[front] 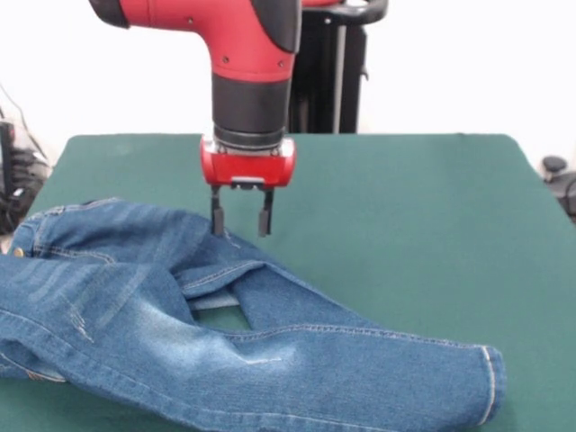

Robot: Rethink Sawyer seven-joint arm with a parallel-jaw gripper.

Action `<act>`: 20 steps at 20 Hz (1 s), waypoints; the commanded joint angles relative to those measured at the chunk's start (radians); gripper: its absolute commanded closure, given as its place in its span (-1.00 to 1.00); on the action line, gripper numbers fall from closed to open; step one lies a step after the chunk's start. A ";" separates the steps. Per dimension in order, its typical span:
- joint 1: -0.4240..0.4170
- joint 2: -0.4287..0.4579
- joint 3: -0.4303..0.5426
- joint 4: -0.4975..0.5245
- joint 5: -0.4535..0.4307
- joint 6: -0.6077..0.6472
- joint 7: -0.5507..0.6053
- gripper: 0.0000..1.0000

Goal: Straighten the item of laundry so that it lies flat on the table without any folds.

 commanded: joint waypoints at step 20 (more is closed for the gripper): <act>0.257 0.335 -0.275 -0.024 0.204 -0.567 0.211 -1.00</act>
